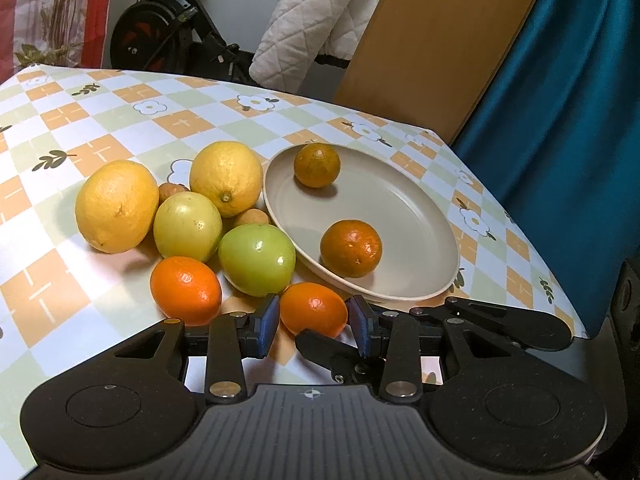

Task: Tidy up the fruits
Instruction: 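Close the left gripper around the bright orange tangerine, then carry the tangerine onto the beige plate and open the left gripper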

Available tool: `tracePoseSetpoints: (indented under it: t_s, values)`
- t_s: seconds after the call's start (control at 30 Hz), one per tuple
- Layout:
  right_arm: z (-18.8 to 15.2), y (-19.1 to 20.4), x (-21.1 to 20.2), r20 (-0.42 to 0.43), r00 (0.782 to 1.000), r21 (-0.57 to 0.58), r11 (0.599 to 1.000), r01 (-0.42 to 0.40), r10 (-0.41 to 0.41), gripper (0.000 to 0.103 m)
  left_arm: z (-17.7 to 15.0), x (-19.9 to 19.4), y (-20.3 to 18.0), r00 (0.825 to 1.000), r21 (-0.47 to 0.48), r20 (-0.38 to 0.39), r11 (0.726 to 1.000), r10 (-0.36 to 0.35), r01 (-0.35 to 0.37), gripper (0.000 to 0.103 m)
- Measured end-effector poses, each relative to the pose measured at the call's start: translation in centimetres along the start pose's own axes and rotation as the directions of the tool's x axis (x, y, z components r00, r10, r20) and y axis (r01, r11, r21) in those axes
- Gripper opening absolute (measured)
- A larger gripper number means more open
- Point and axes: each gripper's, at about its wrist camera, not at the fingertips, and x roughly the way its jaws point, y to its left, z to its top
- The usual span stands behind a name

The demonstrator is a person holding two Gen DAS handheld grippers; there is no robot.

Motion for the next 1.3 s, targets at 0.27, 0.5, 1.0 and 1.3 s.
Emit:
tracePoseSetpoints:
  t_s: [0.27,0.5,1.0,1.3]
  values:
    - [-0.1,-0.1,0.2,0.004,1.0,0.006,1.0,-0.004,0.004,0.03,0.0,0.9,0.1,1.0,-0.008,-0.004,1.0,-0.002,0.002,0.042]
    - [-0.1,-0.2,0.4,0.002,1.0,0.011,1.0,-0.005,0.005,0.031,-0.1,1.0,-0.2,1.0,0.013,-0.001,1.0,0.006,-0.006,0.042]
    - [0.2,-1.0,-2.5,0.061,0.997,0.037,0.999,0.037,-0.039,0.031,0.8,0.1,-2.7,0.999,0.081,0.025,0.996,-0.04,0.038,0.042]
    - [-0.2,-4.2,-3.9,0.081,0.988,0.122,0.985,0.123,-0.133,0.03,2.8,2.9,-5.9,0.995,0.16,-0.023,0.983,-0.092,0.095,0.041]
